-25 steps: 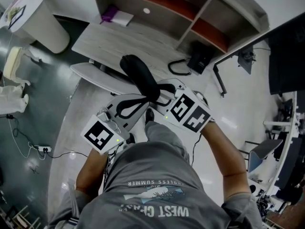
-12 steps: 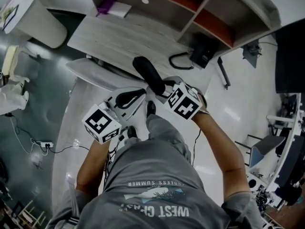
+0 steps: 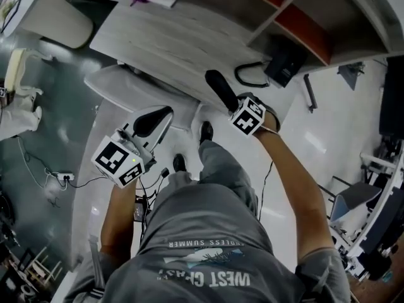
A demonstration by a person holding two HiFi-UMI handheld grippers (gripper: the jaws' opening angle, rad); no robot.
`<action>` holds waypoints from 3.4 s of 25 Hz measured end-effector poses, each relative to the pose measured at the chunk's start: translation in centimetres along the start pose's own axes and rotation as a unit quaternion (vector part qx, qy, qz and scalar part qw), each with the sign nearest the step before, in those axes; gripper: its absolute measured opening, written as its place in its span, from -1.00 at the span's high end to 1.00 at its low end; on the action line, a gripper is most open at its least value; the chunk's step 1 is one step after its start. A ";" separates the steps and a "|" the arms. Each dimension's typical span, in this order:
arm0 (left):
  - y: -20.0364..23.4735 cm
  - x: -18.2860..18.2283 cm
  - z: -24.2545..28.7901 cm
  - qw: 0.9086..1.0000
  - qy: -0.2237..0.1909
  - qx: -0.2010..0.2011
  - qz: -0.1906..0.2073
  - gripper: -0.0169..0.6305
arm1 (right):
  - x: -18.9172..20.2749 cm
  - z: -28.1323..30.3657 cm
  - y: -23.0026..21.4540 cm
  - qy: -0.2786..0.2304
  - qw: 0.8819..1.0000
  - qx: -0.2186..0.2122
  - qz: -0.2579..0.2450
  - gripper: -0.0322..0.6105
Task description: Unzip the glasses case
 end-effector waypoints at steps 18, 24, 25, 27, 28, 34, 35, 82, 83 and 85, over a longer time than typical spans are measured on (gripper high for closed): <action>3.9 0.7 -0.8 0.999 0.000 -0.033 -0.022 0.93 | 4.4 7.2 -4.5 0.049 0.990 0.103 -0.083 0.17; 3.7 0.8 -1.7 1.000 -0.003 -0.025 -0.017 0.93 | 4.5 6.4 -3.9 0.002 0.994 0.094 -0.058 0.05; 3.6 0.8 -1.9 1.000 -0.003 -0.024 -0.016 0.93 | 4.5 6.2 -3.8 -0.001 0.994 0.092 -0.055 0.05; 3.3 0.6 -2.3 1.000 -0.002 -0.025 -0.012 0.93 | 4.5 5.8 -3.4 -0.004 0.995 0.090 -0.052 0.06; 3.2 0.6 -2.5 1.000 -0.004 -0.025 -0.010 0.93 | 4.6 5.6 -3.2 -0.004 0.995 0.089 -0.048 0.06; 2.2 -0.4 -4.7 1.000 -0.022 -0.021 -0.002 0.93 | 5.2 3.4 -2.3 -0.002 0.994 0.103 -0.020 0.08; 2.2 -0.6 -5.2 0.999 -0.026 -0.021 0.001 0.93 | 5.0 2.8 -2.3 -0.009 0.994 0.109 -0.014 0.08; -11.6 -4.6 -17.8 0.983 -0.105 0.078 0.127 0.93 | -9.6 -39.3 23.1 -0.524 0.821 0.097 0.203 0.88; -11.8 -4.6 -17.9 0.983 -0.105 0.078 0.127 0.94 | -9.5 -39.3 23.2 -0.524 0.822 0.096 0.203 0.88; -12.0 -4.4 -17.9 0.983 -0.104 0.078 0.126 0.93 | -9.3 -39.3 23.3 -0.524 0.822 0.095 0.203 0.88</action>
Point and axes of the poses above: the fingertips, and each gripper's own axes: z forward along the fingers, y to its left, x out of its underside, the point moved 3 cm from there along -z, backward along the fingers, and after that the axes turned 5 degrees about x, right-handed, at the moved point
